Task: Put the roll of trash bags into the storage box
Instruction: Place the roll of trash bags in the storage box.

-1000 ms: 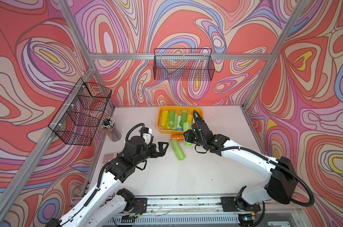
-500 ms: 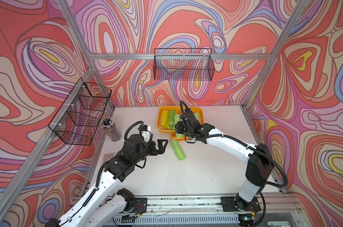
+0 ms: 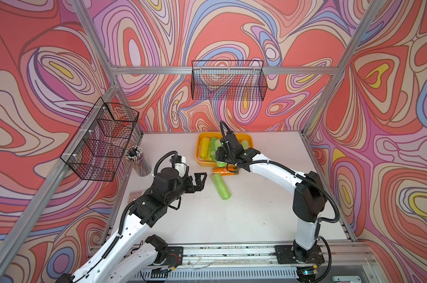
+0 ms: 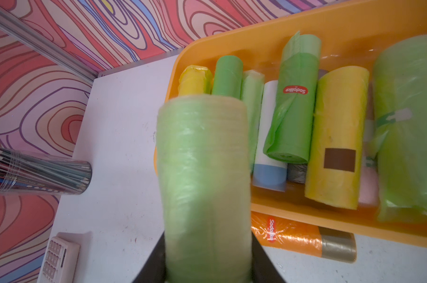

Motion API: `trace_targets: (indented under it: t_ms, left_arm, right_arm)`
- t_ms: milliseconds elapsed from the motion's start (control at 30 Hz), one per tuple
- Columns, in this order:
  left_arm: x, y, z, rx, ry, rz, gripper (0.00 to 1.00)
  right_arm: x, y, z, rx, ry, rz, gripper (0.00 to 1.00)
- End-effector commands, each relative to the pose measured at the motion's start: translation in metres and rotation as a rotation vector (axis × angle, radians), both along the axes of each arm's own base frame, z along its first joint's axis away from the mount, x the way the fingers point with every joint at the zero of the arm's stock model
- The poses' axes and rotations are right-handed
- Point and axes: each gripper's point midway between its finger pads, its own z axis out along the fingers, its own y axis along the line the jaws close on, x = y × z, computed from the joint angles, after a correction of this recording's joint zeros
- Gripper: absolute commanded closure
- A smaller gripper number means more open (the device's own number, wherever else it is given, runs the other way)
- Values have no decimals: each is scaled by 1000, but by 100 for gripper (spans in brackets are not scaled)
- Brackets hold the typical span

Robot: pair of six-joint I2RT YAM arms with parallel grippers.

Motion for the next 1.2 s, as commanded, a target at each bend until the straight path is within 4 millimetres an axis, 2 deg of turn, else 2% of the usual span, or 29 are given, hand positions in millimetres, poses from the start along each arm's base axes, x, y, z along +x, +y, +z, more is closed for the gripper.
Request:
trace_targets:
  t_ms: [0,333,533,800,1167]
  left_arm:
    - [1,1,4,5,-14,8,0]
    - [3,8,1,40,-19,35,0]
    - [4,9,0,43,-20,35,0]
    - [5,11,-3,45,-16,43,0]
    - [3,16,-2,62,-27,57,0]
  right_arm:
    - [18,-1,10,32,-37,-24,77]
    - [52,-4,-25,28,-4,-53,78]
    - [76,3,-37,11,-14,-54,78]
    - [104,-4,-49,-13,-34,-97,78]
    - [127,4,-70,10,-39,-95,78]
